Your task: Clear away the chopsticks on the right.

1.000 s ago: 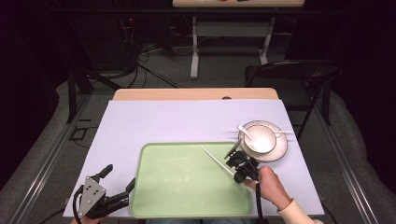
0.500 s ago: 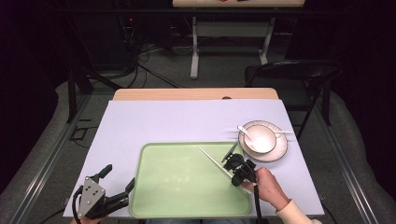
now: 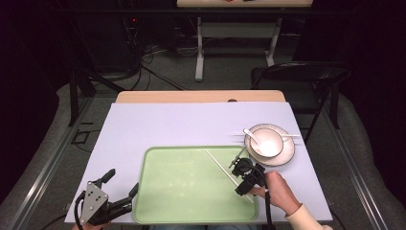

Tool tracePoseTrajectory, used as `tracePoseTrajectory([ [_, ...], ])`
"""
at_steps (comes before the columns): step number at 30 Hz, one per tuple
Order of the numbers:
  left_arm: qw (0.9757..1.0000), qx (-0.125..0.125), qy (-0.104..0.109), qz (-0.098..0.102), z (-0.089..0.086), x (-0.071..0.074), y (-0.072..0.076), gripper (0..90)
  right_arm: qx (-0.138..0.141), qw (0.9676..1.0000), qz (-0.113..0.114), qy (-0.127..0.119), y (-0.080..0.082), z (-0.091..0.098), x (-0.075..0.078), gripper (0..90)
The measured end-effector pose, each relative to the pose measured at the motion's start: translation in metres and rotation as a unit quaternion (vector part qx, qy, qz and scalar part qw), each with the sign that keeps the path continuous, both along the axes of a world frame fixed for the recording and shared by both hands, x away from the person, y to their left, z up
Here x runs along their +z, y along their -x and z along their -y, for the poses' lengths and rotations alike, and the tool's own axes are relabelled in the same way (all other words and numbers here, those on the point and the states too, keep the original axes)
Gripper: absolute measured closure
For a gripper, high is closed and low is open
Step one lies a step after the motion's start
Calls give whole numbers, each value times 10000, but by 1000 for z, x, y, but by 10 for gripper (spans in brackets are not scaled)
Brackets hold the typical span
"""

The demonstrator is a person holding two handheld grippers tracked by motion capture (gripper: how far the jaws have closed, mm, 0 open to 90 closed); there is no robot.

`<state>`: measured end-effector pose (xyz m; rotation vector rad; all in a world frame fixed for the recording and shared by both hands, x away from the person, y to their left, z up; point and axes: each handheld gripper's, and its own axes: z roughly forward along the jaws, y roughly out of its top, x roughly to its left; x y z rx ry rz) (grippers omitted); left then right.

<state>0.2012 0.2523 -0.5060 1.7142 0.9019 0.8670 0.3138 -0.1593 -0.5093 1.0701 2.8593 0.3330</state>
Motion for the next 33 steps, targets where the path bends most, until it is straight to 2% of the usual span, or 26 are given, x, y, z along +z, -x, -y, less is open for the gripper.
tracePoseTrajectory([
  [3,10000,1,18,-10,0,0,0,156,176,9996,213,-86,1,7,7,288],
  [6,10000,12,20,-4,0,0,0,156,302,9988,364,-106,1,12,14,194],
  [12,10000,3,4,-18,0,0,0,156,480,9962,669,-299,2,24,33,91],
  [18,10000,8,-13,-25,1,0,-1,156,478,9932,1008,-327,-3,39,52,0],
  [22,10000,-2,-19,-38,1,0,-1,156,534,9903,1240,-337,-8,51,68,0],
  [26,10000,17,-14,-42,1,0,-1,156,528,9883,1358,-451,-16,64,83,0],
  [30,10000,10,-17,-49,1,0,-1,156,502,9864,1512,-393,-28,76,97,0],
  [31,10000,13,-17,-55,1,0,-1,156,529,9850,1600,-380,-30,79,101,0],
  [33,10000,10,-27,-57,1,0,-1,156,528,9849,1610,-354,-33,81,105,0],
])
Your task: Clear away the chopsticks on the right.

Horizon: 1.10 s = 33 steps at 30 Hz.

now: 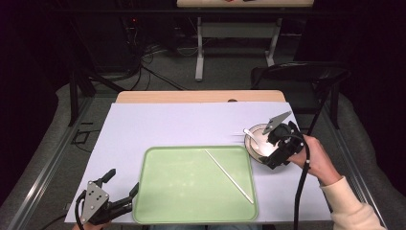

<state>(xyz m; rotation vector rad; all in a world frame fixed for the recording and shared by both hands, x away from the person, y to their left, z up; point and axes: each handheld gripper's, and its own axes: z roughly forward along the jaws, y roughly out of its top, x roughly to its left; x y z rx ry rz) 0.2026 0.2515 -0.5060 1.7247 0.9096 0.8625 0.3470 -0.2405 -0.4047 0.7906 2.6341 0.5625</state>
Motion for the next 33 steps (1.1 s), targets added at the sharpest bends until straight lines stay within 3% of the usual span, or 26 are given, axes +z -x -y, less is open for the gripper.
tracePoseTrajectory([
  [3,10000,7,21,-5,0,0,0,156,-37,9998,158,124,-13,10,9,0],
  [9,10000,9,10,-9,0,0,0,156,-81,9995,175,246,-40,25,16,0],
  [21,10000,0,5,-21,0,0,-1,156,-199,9983,-193,506,-98,55,3,0],
  [25,10000,1,8,-14,0,0,0,156,-328,9959,-195,821,-111,58,-4,99],
  [27,10000,1,3,-12,0,0,0,156,-343,9936,-65,1072,-116,58,-5,158],
  [28,10000,2,6,-17,0,0,-1,156,-448,9933,-114,1058,-117,58,-6,176],
  [30,10000,2,17,-17,0,0,0,155,-389,9932,-90,1097,-120,59,-8,198],
  [33,10000,1,27,-16,0,0,0,156,-341,9908,-229,1292,-126,59,-18,257],
])
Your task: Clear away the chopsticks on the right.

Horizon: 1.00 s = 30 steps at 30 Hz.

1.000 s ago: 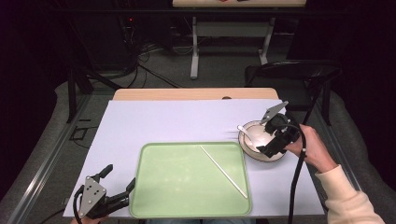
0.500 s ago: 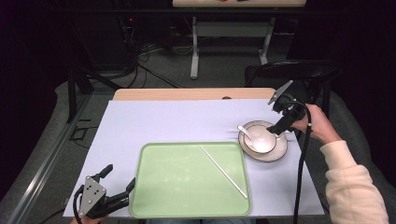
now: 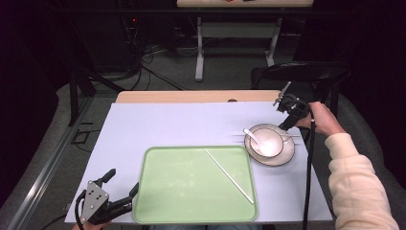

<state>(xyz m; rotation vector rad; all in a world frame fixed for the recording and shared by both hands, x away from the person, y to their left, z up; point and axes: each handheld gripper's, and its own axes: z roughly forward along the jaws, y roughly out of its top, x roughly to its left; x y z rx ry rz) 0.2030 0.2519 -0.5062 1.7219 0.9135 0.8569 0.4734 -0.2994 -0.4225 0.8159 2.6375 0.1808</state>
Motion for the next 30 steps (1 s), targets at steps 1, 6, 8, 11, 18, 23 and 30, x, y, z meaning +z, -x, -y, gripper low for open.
tracePoseTrajectory([
  [1,10000,2,-3,-3,0,0,0,156,-27,10000,-46,11,-2,1,-2,261],
  [6,10000,-8,0,11,0,0,0,156,-194,9997,-160,8,-11,9,-14,314],
  [8,10000,-18,-12,6,0,0,0,156,-203,9994,-262,76,-15,12,-21,359],
  [11,10000,-8,0,11,0,0,0,155,-152,9983,-518,203,-19,16,-38,348],
  [18,10000,10,-16,-5,0,0,0,155,44,9958,-899,194,-21,20,-59,486],
  [23,10000,3,-29,-8,1,0,0,156,189,9940,-1039,274,-21,17,-66,558],
  [30,10000,6,-32,-10,1,0,0,155,236,9929,-1128,308,-22,14,-75,691],
])
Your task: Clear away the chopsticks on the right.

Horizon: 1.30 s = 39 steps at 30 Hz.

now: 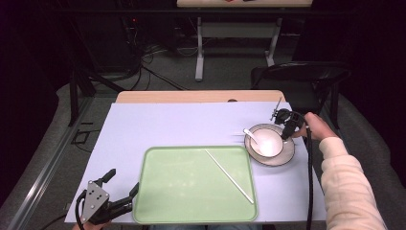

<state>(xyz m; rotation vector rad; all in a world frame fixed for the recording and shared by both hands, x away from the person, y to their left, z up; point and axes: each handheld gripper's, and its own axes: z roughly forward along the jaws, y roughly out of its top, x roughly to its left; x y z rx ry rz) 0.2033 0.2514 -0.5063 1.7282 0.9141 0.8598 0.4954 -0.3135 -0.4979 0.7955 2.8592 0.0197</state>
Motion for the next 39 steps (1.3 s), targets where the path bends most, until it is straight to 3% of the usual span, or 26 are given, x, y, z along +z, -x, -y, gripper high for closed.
tracePoseTrajectory([
  [12,10000,-3,6,7,0,0,0,156,15,9995,303,1,7,-1,-7,811],
  [20,10000,4,11,11,0,0,1,156,-214,9987,430,-140,10,3,-7,837],
  [25,10000,-11,3,4,0,0,0,156,-401,9971,585,-262,16,3,5,838],
  [39,10000,-8,-27,-48,1,0,-1,156,-826,9915,989,-201,38,0,52,839],
])
